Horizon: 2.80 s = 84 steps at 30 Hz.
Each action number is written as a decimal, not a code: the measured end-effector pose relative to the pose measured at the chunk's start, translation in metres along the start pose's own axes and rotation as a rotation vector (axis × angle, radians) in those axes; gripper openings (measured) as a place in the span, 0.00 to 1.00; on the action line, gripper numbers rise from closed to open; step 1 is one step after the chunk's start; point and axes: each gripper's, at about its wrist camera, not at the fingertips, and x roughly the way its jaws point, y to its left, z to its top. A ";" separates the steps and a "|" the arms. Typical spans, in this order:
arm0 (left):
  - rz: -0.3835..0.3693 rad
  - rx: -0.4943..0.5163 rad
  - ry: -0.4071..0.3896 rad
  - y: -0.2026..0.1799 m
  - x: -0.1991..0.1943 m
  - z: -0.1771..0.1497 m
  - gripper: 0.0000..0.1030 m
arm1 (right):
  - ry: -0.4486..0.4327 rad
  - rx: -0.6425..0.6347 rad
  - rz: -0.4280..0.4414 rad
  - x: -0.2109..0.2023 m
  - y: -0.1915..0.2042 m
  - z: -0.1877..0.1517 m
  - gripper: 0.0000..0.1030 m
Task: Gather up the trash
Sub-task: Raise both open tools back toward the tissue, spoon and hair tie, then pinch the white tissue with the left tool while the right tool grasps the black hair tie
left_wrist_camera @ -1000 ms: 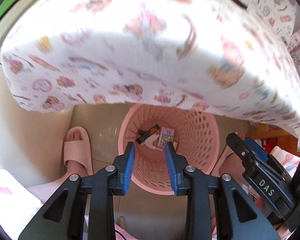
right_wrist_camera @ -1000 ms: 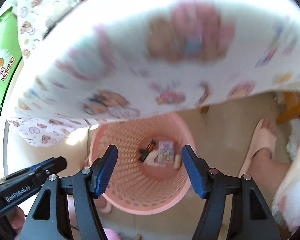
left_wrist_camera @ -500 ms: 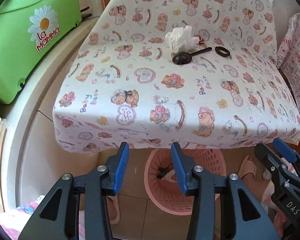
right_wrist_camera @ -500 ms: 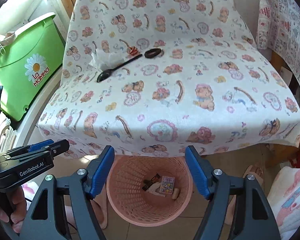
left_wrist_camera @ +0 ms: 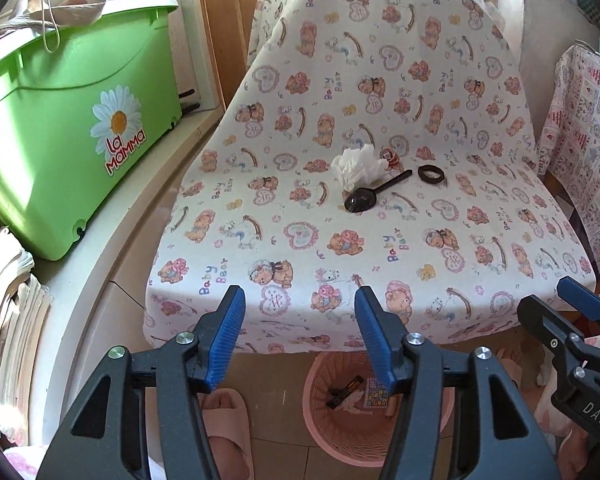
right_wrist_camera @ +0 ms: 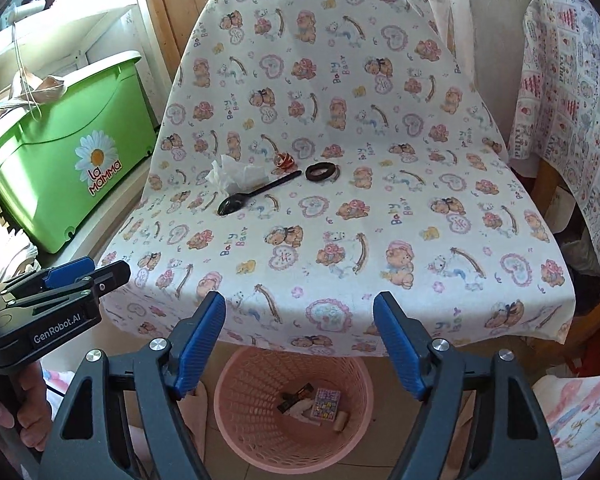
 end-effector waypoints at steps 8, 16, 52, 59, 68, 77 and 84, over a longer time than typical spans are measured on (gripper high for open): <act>0.051 0.031 -0.096 -0.001 -0.019 0.017 0.87 | -0.090 -0.049 -0.016 -0.020 0.002 0.018 0.82; 0.022 0.098 -0.167 -0.005 -0.032 0.059 0.92 | -0.143 -0.092 0.003 -0.033 -0.009 0.069 0.83; -0.079 -0.017 -0.054 0.000 0.081 0.089 0.83 | 0.095 0.007 -0.028 0.078 -0.060 0.105 0.87; -0.063 0.128 -0.071 -0.046 0.080 0.099 0.78 | 0.115 0.044 0.016 0.082 -0.063 0.109 0.87; -0.052 0.172 -0.052 -0.065 0.109 0.107 0.68 | 0.120 0.053 0.026 0.087 -0.058 0.115 0.87; -0.110 0.069 0.007 -0.055 0.125 0.113 0.24 | 0.115 0.048 0.028 0.089 -0.058 0.119 0.87; -0.108 0.018 -0.006 -0.043 0.109 0.116 0.02 | 0.103 0.067 0.050 0.087 -0.060 0.127 0.87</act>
